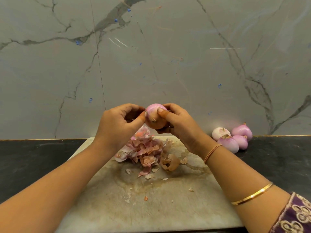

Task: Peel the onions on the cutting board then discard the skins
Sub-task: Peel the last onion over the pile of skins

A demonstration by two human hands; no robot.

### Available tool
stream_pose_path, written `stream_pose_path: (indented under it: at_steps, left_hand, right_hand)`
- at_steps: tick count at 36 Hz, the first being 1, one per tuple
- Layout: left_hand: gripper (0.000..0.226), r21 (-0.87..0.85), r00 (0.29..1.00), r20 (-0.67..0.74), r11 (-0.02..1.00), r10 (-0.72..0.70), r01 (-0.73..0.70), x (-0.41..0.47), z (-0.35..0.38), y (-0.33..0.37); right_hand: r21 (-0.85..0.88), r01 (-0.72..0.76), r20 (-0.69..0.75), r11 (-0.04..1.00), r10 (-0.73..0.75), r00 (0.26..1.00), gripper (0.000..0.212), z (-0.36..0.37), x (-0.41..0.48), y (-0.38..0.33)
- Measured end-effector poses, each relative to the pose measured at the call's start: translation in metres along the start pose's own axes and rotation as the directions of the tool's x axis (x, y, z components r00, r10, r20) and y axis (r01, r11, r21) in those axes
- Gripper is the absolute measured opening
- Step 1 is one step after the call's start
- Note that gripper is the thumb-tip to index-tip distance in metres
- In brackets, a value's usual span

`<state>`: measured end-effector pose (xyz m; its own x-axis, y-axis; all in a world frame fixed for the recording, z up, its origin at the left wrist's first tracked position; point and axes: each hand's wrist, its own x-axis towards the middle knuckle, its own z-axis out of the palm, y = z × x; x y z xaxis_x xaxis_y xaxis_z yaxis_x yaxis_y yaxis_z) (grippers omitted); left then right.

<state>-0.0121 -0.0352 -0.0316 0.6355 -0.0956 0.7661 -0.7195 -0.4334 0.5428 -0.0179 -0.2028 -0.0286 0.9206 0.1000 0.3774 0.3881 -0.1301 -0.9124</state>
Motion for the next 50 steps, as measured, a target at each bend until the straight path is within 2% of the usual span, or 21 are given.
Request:
stream_pose_path:
  at_steps: [6, 14, 21, 31, 32, 34, 37, 39, 44, 50]
  left_hand:
    - [0.005, 0.075, 0.998, -0.060, 0.997, 0.005, -0.001, 0.001, 0.000, -0.002]
    - [0.014, 0.104, 0.995, -0.091, 0.994, -0.037, 0.046, 0.002, -0.001, -0.002]
    - [0.013, 0.118, 0.984, -0.097, 0.980, -0.149, 0.160, 0.005, -0.003, -0.007]
    - [0.004, 0.323, 0.967, 0.012, 0.916, -0.255, 0.237, 0.007, -0.005, -0.015]
    - [0.001, 0.331, 0.967, 0.035, 0.916, -0.254, 0.229, 0.007, -0.006, -0.015]
    - [0.016, 0.317, 0.975, 0.092, 0.934, -0.202, 0.164, 0.007, -0.007, -0.015]
    - [0.039, 0.191, 0.982, 0.189, 0.981, -0.021, -0.016, 0.006, -0.007, -0.013]
    - [0.049, 0.114, 0.962, 0.251, 0.984, 0.105, -0.137, 0.005, -0.006, -0.013]
    - [0.046, 0.082, 0.902, 0.290, 0.931, 0.319, -0.356, 0.005, -0.006, -0.011]
    - [0.041, 0.086, 0.873, 0.310, 0.904, 0.375, -0.419, 0.006, -0.006, -0.011]
  right_hand:
    - [-0.009, 0.028, 0.027, 1.000, -0.027, 0.999, 0.024, 0.002, -0.001, 0.001]
    - [0.017, -0.005, 0.056, 1.000, 0.004, 0.998, 0.022, 0.002, -0.001, 0.000]
    - [0.153, -0.047, 0.082, 0.987, 0.035, 0.996, 0.016, 0.000, -0.003, -0.004]
    - [0.391, -0.140, 0.058, 0.910, 0.127, 0.990, 0.027, -0.005, -0.003, -0.007]
    - [0.397, -0.147, 0.056, 0.906, 0.136, 0.989, 0.028, -0.005, -0.003, -0.007]
    - [0.394, -0.157, 0.048, 0.905, 0.151, 0.987, 0.028, -0.005, -0.003, -0.008]
    - [0.367, -0.170, 0.021, 0.915, 0.174, 0.985, 0.029, -0.004, -0.002, -0.008]
    - [0.352, -0.178, 0.000, 0.919, 0.190, 0.982, 0.028, -0.004, -0.002, -0.007]
    - [0.306, -0.204, -0.023, 0.930, 0.222, 0.975, 0.032, -0.004, -0.002, -0.006]
    - [0.195, -0.217, -0.022, 0.956, 0.226, 0.974, 0.035, -0.003, -0.002, -0.005]
